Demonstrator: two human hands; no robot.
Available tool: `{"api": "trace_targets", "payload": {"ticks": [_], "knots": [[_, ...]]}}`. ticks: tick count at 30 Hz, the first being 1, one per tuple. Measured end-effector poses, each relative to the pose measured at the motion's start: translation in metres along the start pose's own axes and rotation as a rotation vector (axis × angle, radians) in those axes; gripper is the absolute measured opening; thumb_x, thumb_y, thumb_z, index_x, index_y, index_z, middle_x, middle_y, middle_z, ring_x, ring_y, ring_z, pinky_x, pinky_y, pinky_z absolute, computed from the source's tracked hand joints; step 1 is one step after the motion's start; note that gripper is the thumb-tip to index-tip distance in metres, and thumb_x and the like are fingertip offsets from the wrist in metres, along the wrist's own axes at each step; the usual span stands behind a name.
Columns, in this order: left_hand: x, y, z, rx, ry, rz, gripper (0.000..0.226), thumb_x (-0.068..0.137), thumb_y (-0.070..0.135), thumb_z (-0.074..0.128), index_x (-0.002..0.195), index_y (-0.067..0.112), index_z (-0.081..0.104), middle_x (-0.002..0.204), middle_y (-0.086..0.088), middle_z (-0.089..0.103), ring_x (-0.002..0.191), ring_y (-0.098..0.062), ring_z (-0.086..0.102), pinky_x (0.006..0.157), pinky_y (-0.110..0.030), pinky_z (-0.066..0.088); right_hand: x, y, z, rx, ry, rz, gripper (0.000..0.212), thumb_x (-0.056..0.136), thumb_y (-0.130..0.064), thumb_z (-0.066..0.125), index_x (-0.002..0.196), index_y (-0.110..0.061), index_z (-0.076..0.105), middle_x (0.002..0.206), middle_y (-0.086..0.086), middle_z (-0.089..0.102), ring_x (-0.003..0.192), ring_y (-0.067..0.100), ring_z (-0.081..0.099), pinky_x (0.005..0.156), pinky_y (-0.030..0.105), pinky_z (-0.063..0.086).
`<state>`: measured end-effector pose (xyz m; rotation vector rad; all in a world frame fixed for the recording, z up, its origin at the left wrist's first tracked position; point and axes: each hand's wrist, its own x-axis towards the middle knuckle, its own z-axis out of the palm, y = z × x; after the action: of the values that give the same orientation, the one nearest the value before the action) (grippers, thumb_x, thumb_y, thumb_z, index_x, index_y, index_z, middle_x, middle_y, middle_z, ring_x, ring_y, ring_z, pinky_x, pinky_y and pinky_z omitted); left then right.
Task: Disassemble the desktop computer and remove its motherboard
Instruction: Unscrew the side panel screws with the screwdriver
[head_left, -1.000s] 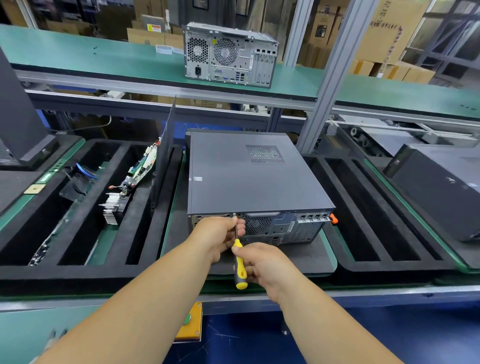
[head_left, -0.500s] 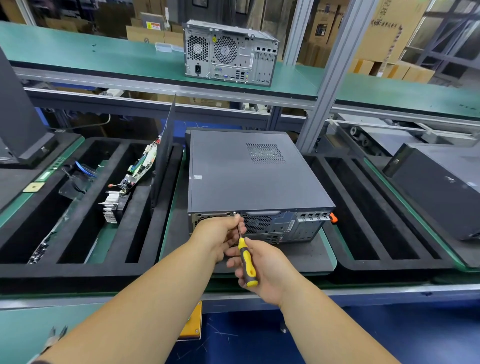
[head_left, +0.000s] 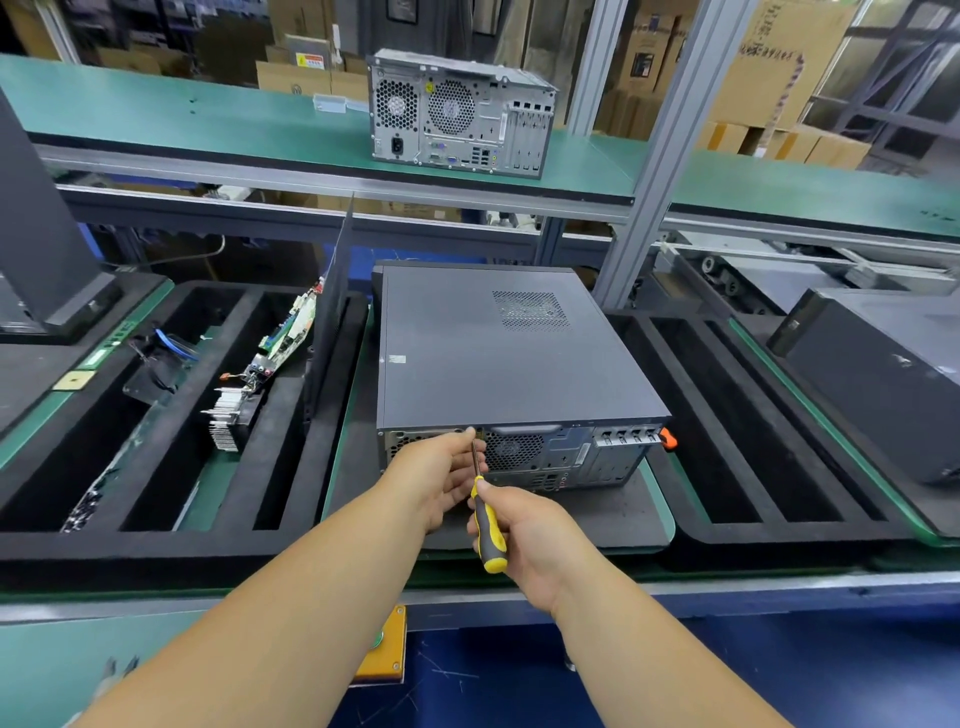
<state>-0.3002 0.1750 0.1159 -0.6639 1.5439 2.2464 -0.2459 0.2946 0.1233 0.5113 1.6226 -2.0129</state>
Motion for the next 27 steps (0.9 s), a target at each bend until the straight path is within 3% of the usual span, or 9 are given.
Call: {"api": "trace_targets", "payload": {"ticks": [4,7,9,14,16,19,24,27], "knots": [[0.0027,-0.0007,-0.0017,0.032,0.049,0.006,0.023,0.080,0.026,0.077,0.092,0.008,0.069,0.077,-0.003,0.070,0.072,-0.015,0.064,0.068,-0.027,0.053,0.0030,0.0006,-0.0009,-0.119,0.030,-0.025,0.028,0.090,-0.033,0.068,0.106,-0.011,0.065,0.089,0.008,0.066,0.080,0.019,0.065,0.065,0.030,0.054],[0.0042,0.0001,-0.0009,0.057,0.056,0.030,0.017,0.083,0.019,0.075,0.087,0.004,0.069,0.064,-0.002,0.067,0.059,-0.013,0.057,0.061,-0.026,0.052,0.0039,0.0012,-0.0027,-0.222,0.058,-0.082,0.029,0.081,-0.038,0.075,0.093,-0.014,0.062,0.076,0.004,0.060,0.072,0.020,0.057,0.059,0.031,0.047],[0.0044,0.0006,-0.0003,0.051,0.042,0.048,0.013,0.087,0.015,0.070,0.084,0.003,0.069,0.058,-0.002,0.066,0.053,-0.011,0.056,0.056,-0.023,0.050,0.0036,0.0005,-0.0027,-0.234,0.071,-0.081,0.034,0.080,-0.040,0.076,0.095,-0.013,0.062,0.074,0.002,0.056,0.067,0.018,0.053,0.056,0.029,0.046],[0.0051,0.0005,-0.0003,0.027,0.046,0.068,0.011,0.089,0.012,0.065,0.084,0.004,0.070,0.058,-0.002,0.067,0.051,-0.009,0.060,0.053,-0.019,0.049,-0.0017,-0.0039,-0.0015,0.110,-0.147,0.083,0.040,0.097,-0.034,0.055,0.118,0.000,0.060,0.079,0.010,0.064,0.059,0.019,0.060,0.053,0.027,0.050],[0.0052,-0.0004,-0.0004,0.028,0.060,0.056,0.013,0.090,0.014,0.065,0.084,0.005,0.071,0.061,-0.002,0.068,0.053,-0.010,0.057,0.054,-0.020,0.048,-0.0031,-0.0030,-0.0050,0.099,-0.225,0.102,0.043,0.101,-0.035,0.043,0.115,0.001,0.062,0.079,0.012,0.065,0.058,0.019,0.060,0.055,0.027,0.050],[0.0033,-0.0006,0.0013,0.033,0.049,0.044,0.017,0.095,0.015,0.058,0.086,0.007,0.071,0.066,-0.003,0.068,0.056,-0.011,0.055,0.047,-0.020,0.045,-0.0025,-0.0011,-0.0077,0.049,-0.223,0.067,0.036,0.101,-0.030,0.046,0.107,-0.002,0.066,0.080,0.011,0.068,0.058,0.018,0.059,0.058,0.027,0.050],[0.0013,0.0001,0.0031,0.003,-0.001,0.049,0.021,0.098,0.009,0.050,0.094,0.006,0.069,0.080,-0.004,0.072,0.075,-0.013,0.067,0.070,-0.025,0.054,0.0032,0.0021,-0.0096,0.006,-0.092,0.066,0.013,0.090,-0.022,0.067,0.096,-0.011,0.064,0.068,0.003,0.063,0.055,0.013,0.058,0.053,0.024,0.049],[0.0014,0.0026,0.0020,-0.105,-0.036,-0.042,0.026,0.097,0.023,0.053,0.101,0.002,0.067,0.091,-0.009,0.072,0.084,-0.018,0.069,0.081,-0.029,0.054,0.0037,0.0042,-0.0056,0.096,-0.078,0.131,0.008,0.090,-0.018,0.067,0.092,-0.014,0.060,0.062,0.001,0.057,0.050,0.011,0.052,0.047,0.021,0.045]]}}
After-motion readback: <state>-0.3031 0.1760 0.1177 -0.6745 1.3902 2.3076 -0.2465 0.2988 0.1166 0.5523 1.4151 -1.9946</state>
